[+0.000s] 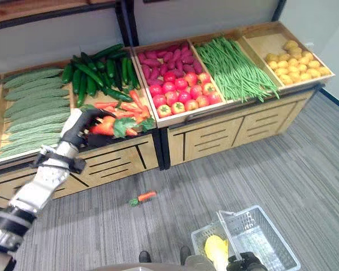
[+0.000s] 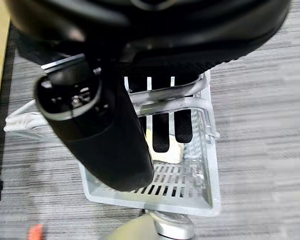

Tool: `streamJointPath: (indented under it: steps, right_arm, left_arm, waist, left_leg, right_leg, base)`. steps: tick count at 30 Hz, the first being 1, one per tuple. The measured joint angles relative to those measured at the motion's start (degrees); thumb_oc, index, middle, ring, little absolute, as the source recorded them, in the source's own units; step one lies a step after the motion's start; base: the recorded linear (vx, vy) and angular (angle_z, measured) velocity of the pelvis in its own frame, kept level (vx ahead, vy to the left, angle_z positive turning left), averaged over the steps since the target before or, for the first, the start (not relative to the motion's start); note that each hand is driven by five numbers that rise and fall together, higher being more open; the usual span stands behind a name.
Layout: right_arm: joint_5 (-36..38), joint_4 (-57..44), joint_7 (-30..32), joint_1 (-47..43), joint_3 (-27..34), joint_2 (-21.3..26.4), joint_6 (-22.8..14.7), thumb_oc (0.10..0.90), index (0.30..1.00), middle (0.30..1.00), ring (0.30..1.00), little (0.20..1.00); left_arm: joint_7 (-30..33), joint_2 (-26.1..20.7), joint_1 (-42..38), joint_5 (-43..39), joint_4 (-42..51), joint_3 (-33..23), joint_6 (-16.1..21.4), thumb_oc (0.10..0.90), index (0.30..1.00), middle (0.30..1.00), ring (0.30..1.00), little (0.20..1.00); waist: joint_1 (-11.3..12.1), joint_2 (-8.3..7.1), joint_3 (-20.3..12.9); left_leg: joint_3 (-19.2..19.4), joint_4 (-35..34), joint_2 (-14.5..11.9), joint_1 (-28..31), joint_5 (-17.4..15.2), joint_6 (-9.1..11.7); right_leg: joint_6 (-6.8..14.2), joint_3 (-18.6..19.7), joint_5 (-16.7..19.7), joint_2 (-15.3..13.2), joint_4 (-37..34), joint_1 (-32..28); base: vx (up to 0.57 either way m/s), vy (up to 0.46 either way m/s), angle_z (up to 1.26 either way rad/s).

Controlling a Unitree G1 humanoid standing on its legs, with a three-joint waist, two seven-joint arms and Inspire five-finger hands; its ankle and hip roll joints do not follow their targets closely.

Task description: Get the vegetables into the basket

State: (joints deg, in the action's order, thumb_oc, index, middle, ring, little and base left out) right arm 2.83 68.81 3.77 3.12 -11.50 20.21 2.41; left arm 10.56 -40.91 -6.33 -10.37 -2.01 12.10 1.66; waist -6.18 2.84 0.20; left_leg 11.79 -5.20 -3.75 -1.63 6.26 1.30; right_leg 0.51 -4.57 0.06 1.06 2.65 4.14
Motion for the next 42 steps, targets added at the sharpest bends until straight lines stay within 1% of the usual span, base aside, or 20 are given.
streamJointPath:
  steps: [1,2,3,5,6,8,12,15,18,23,27,32,38,42]
  right_arm:
    - [-0.8,-0.6,0.3,1.3,0.0,-0.2,0.1,0.400,0.300,0.300,0.300,0.300]
    - [-0.9,-1.0,0.1,2.1,0.0,-0.2,0.1,0.400,0.300,0.300,0.300,0.300]
    - [-0.9,-0.9,-0.1,2.3,0.0,-0.2,0.1,0.400,0.300,0.300,0.300,0.300]
    - [-2.4,-1.1,0.0,2.7,0.3,-0.3,0.1,0.400,0.300,0.300,0.300,0.300]
    - [-2.5,-1.1,0.0,3.0,0.7,-0.3,0.1,0.400,0.300,0.300,0.300,0.300]
    - [-2.5,-1.1,0.2,3.4,1.2,-0.5,0.0,0.400,0.300,0.300,0.300,0.300]
    - [-2.5,-1.0,0.3,4.1,1.4,-0.5,0.0,0.400,0.300,0.300,0.300,0.300]
    - [-2.5,-0.7,0.4,4.4,2.2,-0.5,0.1,0.400,0.300,0.300,0.300,0.300]
    - [-2.5,-0.6,0.4,4.9,2.2,-0.5,0.1,0.400,0.300,0.300,0.300,0.300]
    - [-2.5,-0.4,0.5,5.3,2.3,-0.5,0.1,0.400,0.300,0.300,0.300,0.300]
    - [-2.5,-0.4,0.6,5.1,2.7,-0.5,0.1,0.400,0.300,0.300,0.300,0.300]
    - [-2.4,-0.4,1.2,4.6,3.5,-0.5,0.1,0.400,0.300,0.300,0.300,0.300]
    - [-2.3,-0.4,1.5,4.5,4.4,-0.6,0.1,0.400,0.300,0.300,0.300,0.300]
    - [-2.3,-0.4,1.7,4.4,4.4,-0.8,0.1,0.400,0.300,0.300,0.300,0.300]
  left_arm:
    - [0.1,7.6,6.0,-1.1,3.9,-4.0,0.0,0.400,0.300,0.300,0.300,0.300]
    - [0.0,8.8,8.4,-1.7,5.5,-4.1,0.0,0.400,0.300,0.300,0.300,0.300]
    - [-0.8,8.2,8.7,-1.9,5.3,-3.8,-0.2,0.400,0.300,0.300,0.300,0.300]
    - [-1.3,9.3,10.3,-2.0,6.3,-6.2,-0.2,0.400,0.300,0.300,0.300,0.300]
    - [-1.3,9.4,10.4,-2.1,6.4,-6.4,-0.2,0.400,0.300,0.300,0.300,0.300]
    - [-1.1,11.2,11.1,-2.1,6.9,-7.8,-0.2,0.400,0.300,0.300,0.300,0.300]
    - [-1.7,12.1,11.9,-2.1,7.1,-9.0,-0.2,0.400,0.300,0.300,0.300,0.300]
    - [-2.1,13.1,12.7,-3.9,7.1,-9.0,-0.2,0.400,0.300,0.300,0.300,0.300]
    - [-2.7,13.1,14.8,-6.1,9.0,-9.0,-0.2,0.400,0.300,0.300,0.300,0.300]
    - [-3.4,13.1,15.0,-8.2,10.8,-9.1,-0.3,0.400,0.300,0.300,0.300,0.300]
    - [-3.4,13.1,15.0,-8.9,12.5,-9.0,-0.3,0.400,0.300,0.300,0.300,0.300]
    - [-3.4,13.1,14.5,-9.0,12.6,-9.0,-0.3,0.400,0.300,0.300,0.300,0.300]
    - [-3.3,12.9,13.7,-9.0,12.6,-8.2,-0.5,0.400,0.300,0.300,0.300,0.300]
    - [-3.3,12.9,13.0,-9.0,12.6,-8.2,-0.5,0.400,0.300,0.300,0.300,0.300]
  waist:
    - [0.8,-0.07,-0.2]
    - [0.8,-0.25,-0.4]
    - [1.1,-0.32,-0.6]
    - [1.8,-0.44,-1.0]
    - [2.1,-0.43,-1.3]
    - [2.2,-0.32,-1.8]
    - [2.2,-0.40,-1.9]
    - [2.2,-0.46,-1.9]
    - [2.1,-0.61,-1.7]
    - [2.2,-0.76,-1.5]
    - [2.2,-0.85,-1.0]
    - [2.0,-0.37,0.2]
    - [0.7,-0.40,0.5]
    - [0.5,-0.42,0.5]
  left_leg:
    - [-0.1,0.0,0.2,1.9,-0.5,-0.3]
    - [-0.1,0.0,0.3,2.8,-0.8,-0.3]
    - [-0.2,0.0,0.4,3.2,-1.0,-0.3]
    - [-0.4,-0.1,0.6,4.1,-1.2,-0.3]
    - [-0.4,-0.1,0.6,4.2,-1.3,-0.4]
    - [-0.4,-0.1,0.7,4.3,-1.4,-0.5]
    - [-0.8,0.0,0.9,4.8,-1.5,-0.7]
    - [-1.2,-0.1,0.9,5.3,-1.6,-0.8]
    - [-1.5,-0.3,0.9,6.1,-1.9,-0.8]
    - [-1.6,-0.3,1.0,6.8,-2.3,-0.6]
    - [-1.4,-0.3,1.0,7.0,-2.5,-0.7]
    - [-0.5,-0.3,1.1,7.2,-2.8,-0.7]
    - [-0.6,-0.3,1.6,7.2,-3.2,-1.0]
    - [-0.5,-0.3,1.9,7.2,-3.3,-1.2]
  right_leg:
    - [0.0,-0.1,0.0,-0.2,-0.9,-2.5]
    - [0.2,0.0,-0.2,-0.2,-1.5,-3.4]
    - [0.2,0.0,-0.6,-0.3,-1.7,-3.9]
    - [0.5,-0.2,-0.7,-0.4,-1.6,-5.0]
    - [0.5,-0.2,-0.9,-0.5,-1.6,-5.2]
    - [0.6,-0.2,-0.9,-0.6,-1.8,-5.3]
    - [0.8,-0.6,-0.6,-0.7,-3.0,-6.8]
    - [0.8,-0.9,-0.4,-0.7,-4.0,-7.8]
    - [0.8,-1.1,-0.3,-0.7,-5.1,-9.2]
    - [0.7,-1.4,-0.3,-0.6,-6.0,-10.4]
    - [0.5,-0.7,0.0,-0.6,-6.1,-10.3]
    - [0.7,0.1,0.1,-0.8,-6.1,-10.2]
    - [0.5,0.0,0.2,-1.2,-6.1,-10.4]
    - [0.5,0.1,0.2,-1.5,-6.1,-10.4]
  base:
    - [-0.08,0.021,0.04]
    - [-0.05,0.008,0.14]
    - [-0.06,0.012,0.06]
    - [-0.04,0.016,0.05]
    - [-0.04,0.018,0.04]
    - [-0.04,0.014,0.02]
    - [-0.04,0.011,0.05]
    - [-0.01,0.016,0.07]
    - [0.00,0.034,0.04]
    - [-0.01,0.037,0.03]
    - [-0.02,0.061,-0.07]
    - [-0.03,0.063,-0.09]
    - [0.01,0.053,0.01]
    - [0.00,0.032,-0.02]
